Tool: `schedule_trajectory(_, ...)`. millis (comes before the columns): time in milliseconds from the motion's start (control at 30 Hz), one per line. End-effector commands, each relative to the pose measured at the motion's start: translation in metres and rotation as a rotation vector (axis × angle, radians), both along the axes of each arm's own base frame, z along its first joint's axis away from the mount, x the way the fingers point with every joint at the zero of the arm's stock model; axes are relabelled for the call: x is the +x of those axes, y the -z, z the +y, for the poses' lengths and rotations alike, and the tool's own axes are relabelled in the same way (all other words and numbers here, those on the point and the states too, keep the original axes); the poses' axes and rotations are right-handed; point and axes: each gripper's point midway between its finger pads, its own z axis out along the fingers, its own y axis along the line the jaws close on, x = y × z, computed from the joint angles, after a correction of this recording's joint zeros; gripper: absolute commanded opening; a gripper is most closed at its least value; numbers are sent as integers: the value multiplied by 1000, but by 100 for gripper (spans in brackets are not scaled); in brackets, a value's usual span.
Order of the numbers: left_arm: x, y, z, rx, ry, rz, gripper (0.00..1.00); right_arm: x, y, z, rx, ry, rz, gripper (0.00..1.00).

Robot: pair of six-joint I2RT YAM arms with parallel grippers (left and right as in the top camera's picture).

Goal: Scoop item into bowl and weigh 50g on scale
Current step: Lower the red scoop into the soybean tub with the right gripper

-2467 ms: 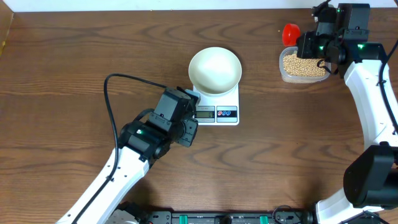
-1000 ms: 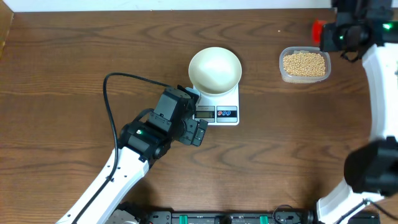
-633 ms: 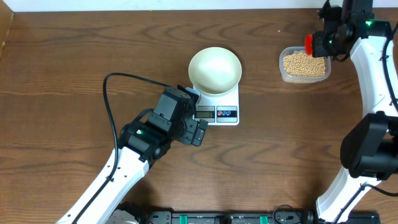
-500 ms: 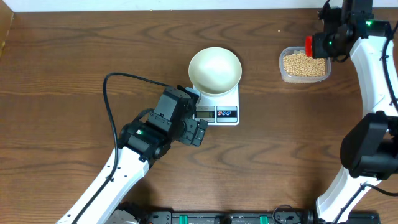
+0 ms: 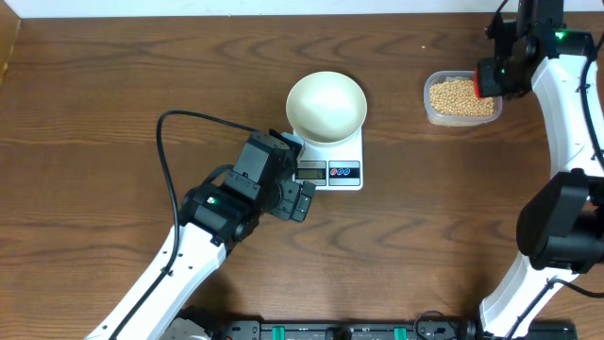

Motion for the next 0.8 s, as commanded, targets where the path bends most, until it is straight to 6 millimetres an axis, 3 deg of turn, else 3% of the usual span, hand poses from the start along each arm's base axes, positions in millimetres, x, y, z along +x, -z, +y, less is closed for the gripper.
schedule_trajectory(0,-1,-2,3,7,-2,-10,96,-4,4,-9,-33,33,26,1)
schedule_trajectory(200,0,-2,3,6,-2,-11,96,-11,26,-3,6,26,86,1)
schedule_trajectory(600,0,-2,3,7,-2,-11,96,-12,72,46,295,-38,182,1)
schedule_trajectory(767,-1,-2,3,7,-2,-10,96,-11,77,51,345,-20,194,1)
